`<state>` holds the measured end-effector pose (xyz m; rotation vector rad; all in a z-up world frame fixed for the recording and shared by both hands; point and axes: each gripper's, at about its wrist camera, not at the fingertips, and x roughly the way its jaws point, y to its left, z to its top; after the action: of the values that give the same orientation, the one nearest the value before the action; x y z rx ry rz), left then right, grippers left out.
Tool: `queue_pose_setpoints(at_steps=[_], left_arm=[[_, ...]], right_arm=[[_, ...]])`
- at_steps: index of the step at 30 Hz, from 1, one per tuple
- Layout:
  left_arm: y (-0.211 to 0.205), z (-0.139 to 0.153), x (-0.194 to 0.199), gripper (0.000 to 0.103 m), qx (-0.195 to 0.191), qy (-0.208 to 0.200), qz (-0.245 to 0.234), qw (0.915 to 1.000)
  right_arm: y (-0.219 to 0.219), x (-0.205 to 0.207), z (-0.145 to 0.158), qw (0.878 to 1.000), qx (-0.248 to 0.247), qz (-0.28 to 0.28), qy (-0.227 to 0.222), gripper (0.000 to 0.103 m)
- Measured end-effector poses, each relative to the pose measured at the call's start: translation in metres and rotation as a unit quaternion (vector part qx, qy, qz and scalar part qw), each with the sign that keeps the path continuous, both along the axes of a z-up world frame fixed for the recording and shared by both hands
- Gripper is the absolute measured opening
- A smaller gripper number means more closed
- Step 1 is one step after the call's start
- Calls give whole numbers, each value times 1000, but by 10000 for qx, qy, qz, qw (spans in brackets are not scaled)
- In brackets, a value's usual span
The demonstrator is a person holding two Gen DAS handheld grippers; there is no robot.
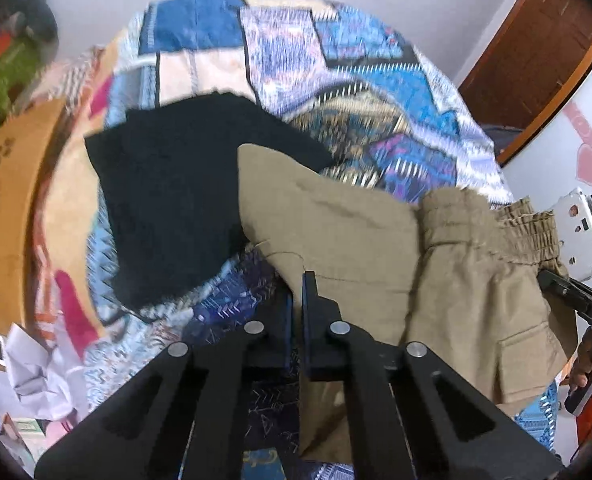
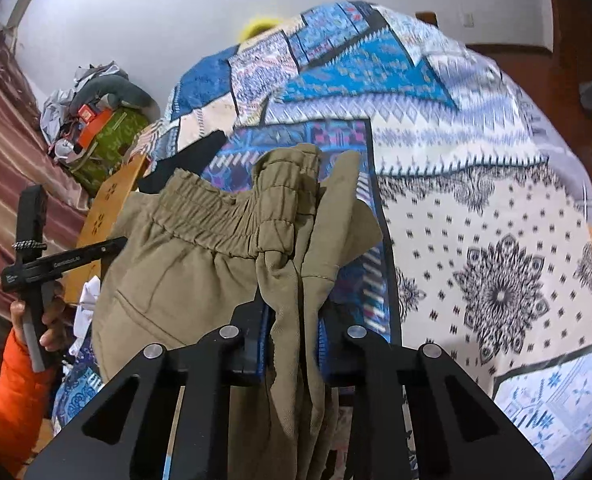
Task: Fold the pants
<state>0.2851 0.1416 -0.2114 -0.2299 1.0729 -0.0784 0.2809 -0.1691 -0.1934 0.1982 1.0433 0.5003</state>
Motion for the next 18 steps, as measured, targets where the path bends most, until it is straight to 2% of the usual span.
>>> queue_pose_setpoints(at_steps=[9, 18], left_arm=[[9, 53, -6, 2, 502, -701, 57, 9963], [62, 92, -2, 2, 674, -1212, 618, 9884]], right_arm=[[36, 12, 46, 9961, -166, 347, -795, 15], [91, 55, 78, 9877, -216, 775, -1341, 15]])
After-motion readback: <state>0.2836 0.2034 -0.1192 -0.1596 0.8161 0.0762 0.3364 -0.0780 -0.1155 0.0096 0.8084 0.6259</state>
